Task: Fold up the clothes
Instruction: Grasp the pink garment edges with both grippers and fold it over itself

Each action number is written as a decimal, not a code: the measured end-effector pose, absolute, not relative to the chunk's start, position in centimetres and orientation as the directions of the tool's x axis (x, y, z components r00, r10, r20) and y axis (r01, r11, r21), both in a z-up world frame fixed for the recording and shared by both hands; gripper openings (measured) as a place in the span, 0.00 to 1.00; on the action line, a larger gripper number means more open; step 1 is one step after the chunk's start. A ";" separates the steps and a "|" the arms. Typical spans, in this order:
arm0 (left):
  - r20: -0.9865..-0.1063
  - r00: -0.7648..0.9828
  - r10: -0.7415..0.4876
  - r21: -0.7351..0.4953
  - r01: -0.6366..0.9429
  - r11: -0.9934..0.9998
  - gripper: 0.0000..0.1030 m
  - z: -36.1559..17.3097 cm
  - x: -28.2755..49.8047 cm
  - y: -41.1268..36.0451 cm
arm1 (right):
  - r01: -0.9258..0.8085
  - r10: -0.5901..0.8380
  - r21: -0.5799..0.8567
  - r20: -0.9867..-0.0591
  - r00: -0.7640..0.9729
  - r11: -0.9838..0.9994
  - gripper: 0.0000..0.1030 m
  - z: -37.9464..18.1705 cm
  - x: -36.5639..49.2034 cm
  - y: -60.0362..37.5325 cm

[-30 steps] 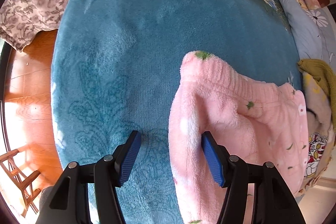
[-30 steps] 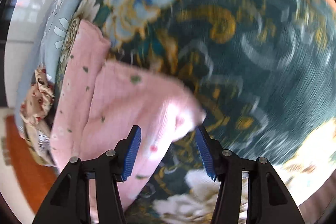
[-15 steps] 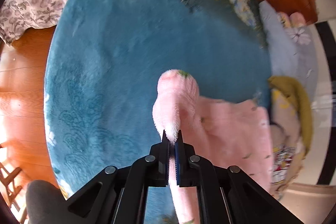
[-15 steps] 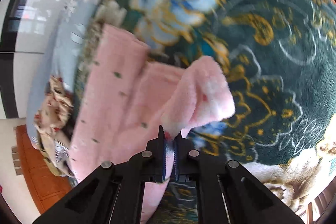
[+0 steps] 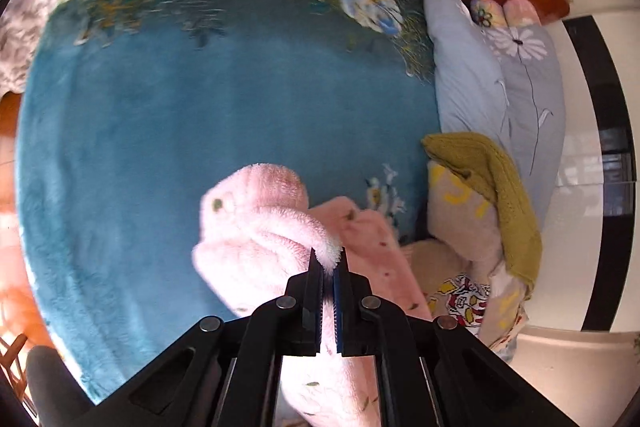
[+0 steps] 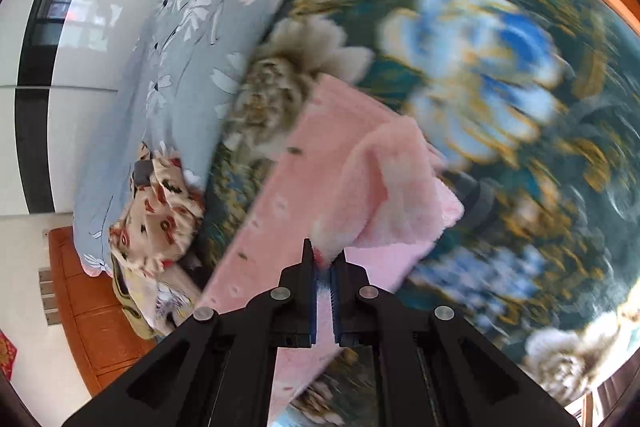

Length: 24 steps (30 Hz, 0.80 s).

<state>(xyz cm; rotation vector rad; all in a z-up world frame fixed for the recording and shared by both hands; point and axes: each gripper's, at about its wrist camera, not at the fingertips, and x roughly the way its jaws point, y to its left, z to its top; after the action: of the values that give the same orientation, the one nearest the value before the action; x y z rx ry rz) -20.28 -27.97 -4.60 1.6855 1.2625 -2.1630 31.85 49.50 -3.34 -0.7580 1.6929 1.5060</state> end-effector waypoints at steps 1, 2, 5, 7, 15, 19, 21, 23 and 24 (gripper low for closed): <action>-0.853 -0.362 0.377 -0.521 0.545 -0.657 0.04 -4.6 -21.5 -26.9 | -0.823 0.034 0.551 -0.833 -0.552 0.137 0.05 -3.5 30.5 50.7; -0.856 -0.355 0.375 -0.515 0.534 -0.670 0.04 -4.4 -22.5 -26.1 | -0.828 0.032 0.542 -0.839 -0.544 0.144 0.05 -3.6 29.6 51.6; -0.860 -0.359 0.363 -0.505 0.496 -0.707 0.04 -3.8 -24.9 -23.6 | -0.835 0.021 0.524 -0.849 -0.528 0.168 0.05 -4.4 28.0 53.6; -0.856 -0.364 0.367 -0.509 0.472 -0.720 0.04 -3.6 -26.5 -22.3 | -0.838 0.029 0.514 -0.855 -0.518 0.183 0.05 -4.9 27.4 54.8; -0.856 -0.353 0.378 -0.505 0.410 -0.760 0.06 -4.6 -30.1 -18.9 | -0.828 0.067 0.508 -0.859 -0.508 0.236 0.06 -7.4 26.7 56.9; -0.848 -0.355 0.394 -0.520 0.408 -0.751 0.06 -5.6 -30.4 -18.0 | -0.829 0.081 0.513 -0.857 -0.508 0.223 0.09 -8.4 26.4 56.8; -0.828 -0.365 0.426 -0.554 0.421 -0.718 0.11 -6.1 -30.4 -18.0 | -0.832 0.090 0.514 -0.857 -0.507 0.207 0.09 -8.5 26.2 56.8; -0.781 -0.391 0.487 -0.623 0.434 -0.651 0.34 -6.4 -30.2 -18.2 | -0.836 0.100 0.513 -0.858 -0.503 0.196 0.09 -8.4 26.1 56.7; -0.753 -0.410 0.515 -0.658 0.435 -0.615 0.44 -6.4 -30.2 -18.4 | -0.835 0.106 0.515 -0.857 -0.504 0.193 0.10 -8.3 26.0 56.7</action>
<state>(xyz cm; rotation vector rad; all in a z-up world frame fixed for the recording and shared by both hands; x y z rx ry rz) -30.18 -18.36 -6.38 1.7347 1.4007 -2.2914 26.05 56.69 -8.31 -0.7023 1.6429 1.4353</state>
